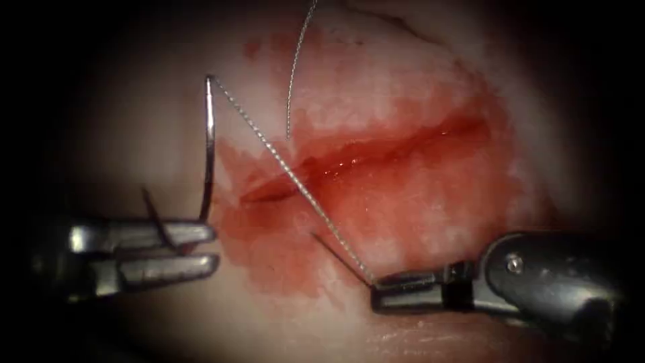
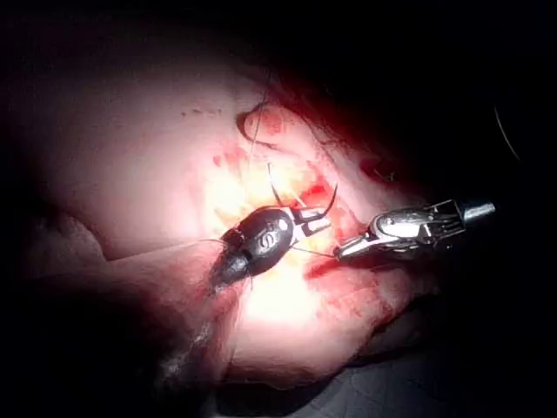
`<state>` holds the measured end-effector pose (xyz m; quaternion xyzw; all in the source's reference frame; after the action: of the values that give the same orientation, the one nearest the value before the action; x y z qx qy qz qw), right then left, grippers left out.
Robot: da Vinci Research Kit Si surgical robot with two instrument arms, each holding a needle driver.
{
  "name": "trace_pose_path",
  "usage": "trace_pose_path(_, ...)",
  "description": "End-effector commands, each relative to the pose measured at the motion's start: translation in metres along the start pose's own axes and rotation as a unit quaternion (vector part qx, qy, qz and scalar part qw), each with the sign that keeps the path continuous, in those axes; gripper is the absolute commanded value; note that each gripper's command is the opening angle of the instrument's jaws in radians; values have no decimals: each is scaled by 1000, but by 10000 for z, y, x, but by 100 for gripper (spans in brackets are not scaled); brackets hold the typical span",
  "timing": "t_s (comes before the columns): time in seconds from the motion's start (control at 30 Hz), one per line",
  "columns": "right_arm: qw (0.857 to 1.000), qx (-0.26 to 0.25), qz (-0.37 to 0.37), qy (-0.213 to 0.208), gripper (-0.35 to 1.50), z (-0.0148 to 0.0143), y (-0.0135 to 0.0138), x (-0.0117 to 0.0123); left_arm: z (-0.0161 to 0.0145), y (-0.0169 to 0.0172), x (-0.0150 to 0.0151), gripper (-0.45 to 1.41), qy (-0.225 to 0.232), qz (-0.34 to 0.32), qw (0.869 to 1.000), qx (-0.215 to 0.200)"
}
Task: Wound Closure
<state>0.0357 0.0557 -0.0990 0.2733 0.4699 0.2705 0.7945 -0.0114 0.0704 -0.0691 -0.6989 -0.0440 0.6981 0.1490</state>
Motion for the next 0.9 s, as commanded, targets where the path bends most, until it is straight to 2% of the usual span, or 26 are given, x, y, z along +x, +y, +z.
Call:
trace_pose_path(0.03,1000,9,-2,-4,-35,8,-14,8,6,-3,-4,-35,-1,2,1000,-3)
trace_pose_path(0.07,1000,16,-5,-11,-35,7,-28,16,5,-3,-4,-35,-2,1,1000,-5)
trace_pose_path(0.13,1000,27,-9,-12,-35,9,-40,24,4,-4,-3,-35,-1,1,1000,-7)
trace_pose_path(0.17,999,42,-25,3,-35,15,-51,33,1,-6,-2,-35,1,0,1000,-10)
trace_pose_path(0.23,996,48,-71,28,-35,23,-56,41,-7,-11,2,-35,-5,-3,1000,-3)
trace_pose_path(0.3,992,44,-108,48,49,29,-56,44,-18,-15,6,-35,-10,-6,1000,2)
trace_pose_path(0.33,989,39,-130,58,98,33,-50,45,-34,-22,12,-35,-16,-10,1000,5)
trace_pose_path(0.43,984,32,-161,70,130,32,-32,44,-64,-34,24,-35,-19,-21,999,17)
trace_pose_path(0.53,980,24,-183,79,130,31,-14,39,-85,-41,30,-35,-24,-25,999,22)
trace_pose_path(0.67,979,-8,-192,72,126,40,2,18,-88,-42,31,-35,-27,-25,999,25)
trace_pose_path(0.73,985,-32,-153,68,123,50,16,3,-84,-40,30,-35,-28,-25,999,27)
trace_pose_path(0.8,987,-39,-141,67,119,55,26,-4,-81,-39,29,-35,-27,-24,999,28)
trace_pose_path(0.9,989,-56,-124,65,116,60,55,-24,-76,-37,27,-35,-26,-23,999,28)
